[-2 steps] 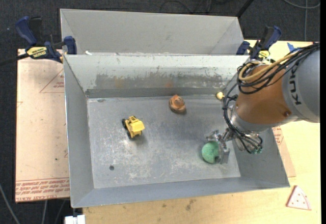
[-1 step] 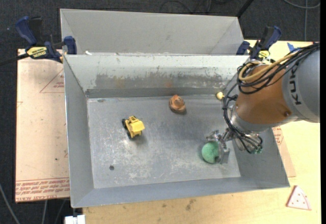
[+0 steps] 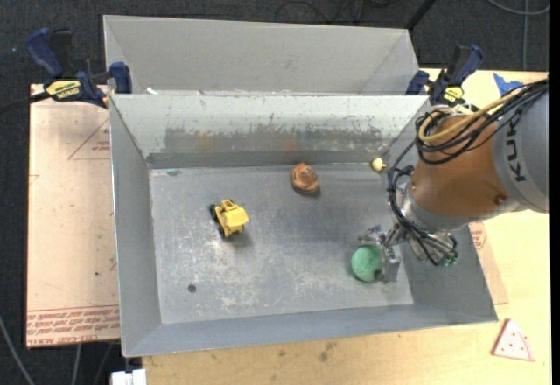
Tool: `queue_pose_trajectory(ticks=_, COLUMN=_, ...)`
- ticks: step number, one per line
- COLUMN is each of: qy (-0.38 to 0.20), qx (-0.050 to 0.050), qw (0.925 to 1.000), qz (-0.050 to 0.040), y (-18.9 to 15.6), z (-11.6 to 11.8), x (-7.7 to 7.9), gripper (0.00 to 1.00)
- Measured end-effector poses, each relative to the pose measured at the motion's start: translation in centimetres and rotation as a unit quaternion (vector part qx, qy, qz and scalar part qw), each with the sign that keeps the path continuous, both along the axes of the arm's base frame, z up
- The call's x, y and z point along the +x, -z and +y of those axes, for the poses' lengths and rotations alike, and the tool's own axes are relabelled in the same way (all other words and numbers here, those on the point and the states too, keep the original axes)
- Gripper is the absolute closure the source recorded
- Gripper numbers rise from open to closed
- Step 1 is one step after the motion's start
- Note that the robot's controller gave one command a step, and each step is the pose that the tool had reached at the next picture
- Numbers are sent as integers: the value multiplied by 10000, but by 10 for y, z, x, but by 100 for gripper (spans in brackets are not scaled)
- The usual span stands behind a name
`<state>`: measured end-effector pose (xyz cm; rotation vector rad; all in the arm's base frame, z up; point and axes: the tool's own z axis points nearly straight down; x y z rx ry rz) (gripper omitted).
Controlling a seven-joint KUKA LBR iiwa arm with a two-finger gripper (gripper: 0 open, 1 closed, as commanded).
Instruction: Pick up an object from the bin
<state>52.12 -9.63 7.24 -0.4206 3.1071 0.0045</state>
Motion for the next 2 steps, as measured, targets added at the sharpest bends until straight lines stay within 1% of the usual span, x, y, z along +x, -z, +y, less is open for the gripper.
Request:
queue_pose_trajectory(ticks=1, qy=90, qx=-15, qw=10000, qz=13, y=-88, z=-27, x=21, gripper=100)
queue_pose_trajectory(ticks=2, qy=89, qx=-15, qw=10000, qz=15, y=-88, z=-27, x=21, gripper=100)
